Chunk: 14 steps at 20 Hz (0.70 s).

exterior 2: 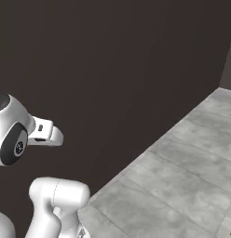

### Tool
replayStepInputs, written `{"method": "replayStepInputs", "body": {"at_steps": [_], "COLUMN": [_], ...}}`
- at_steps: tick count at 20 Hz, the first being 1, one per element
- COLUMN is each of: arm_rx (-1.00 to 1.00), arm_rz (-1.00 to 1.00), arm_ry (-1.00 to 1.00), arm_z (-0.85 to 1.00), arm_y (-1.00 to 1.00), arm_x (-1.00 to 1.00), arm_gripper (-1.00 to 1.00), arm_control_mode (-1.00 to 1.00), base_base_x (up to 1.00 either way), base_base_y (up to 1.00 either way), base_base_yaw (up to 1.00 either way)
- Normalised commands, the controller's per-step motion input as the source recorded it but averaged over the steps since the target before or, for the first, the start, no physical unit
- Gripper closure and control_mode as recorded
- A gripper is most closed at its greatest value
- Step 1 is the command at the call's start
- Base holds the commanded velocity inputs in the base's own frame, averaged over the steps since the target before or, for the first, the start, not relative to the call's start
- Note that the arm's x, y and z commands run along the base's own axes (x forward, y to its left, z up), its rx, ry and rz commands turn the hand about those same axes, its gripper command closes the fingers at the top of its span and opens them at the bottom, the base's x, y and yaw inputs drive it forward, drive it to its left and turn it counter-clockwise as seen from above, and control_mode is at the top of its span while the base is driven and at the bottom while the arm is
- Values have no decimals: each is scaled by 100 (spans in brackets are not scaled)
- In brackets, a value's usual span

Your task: Four empty soda cans are scattered around the kitchen. Gather all the cans and cluster them next to the stove for recycling.

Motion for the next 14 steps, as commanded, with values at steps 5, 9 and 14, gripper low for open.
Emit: {"method": "replayStepInputs", "body": {"at_steps": [5, 9, 14], "arm_rx": [0, 0, 0], "arm_rz": [0, 0, 0], "arm_ry": [0, 0, 0], "arm_z": [0, 0, 0], "arm_y": [0, 0, 0], "arm_x": [0, 0, 0], "arm_gripper": [-100, -100, -100], "arm_control_mode": [100, 100, 100], "base_base_x": [0, 0, 14], "base_base_y": [3, 5, 2], "base_base_yaw": [-48, -42, -31]}}
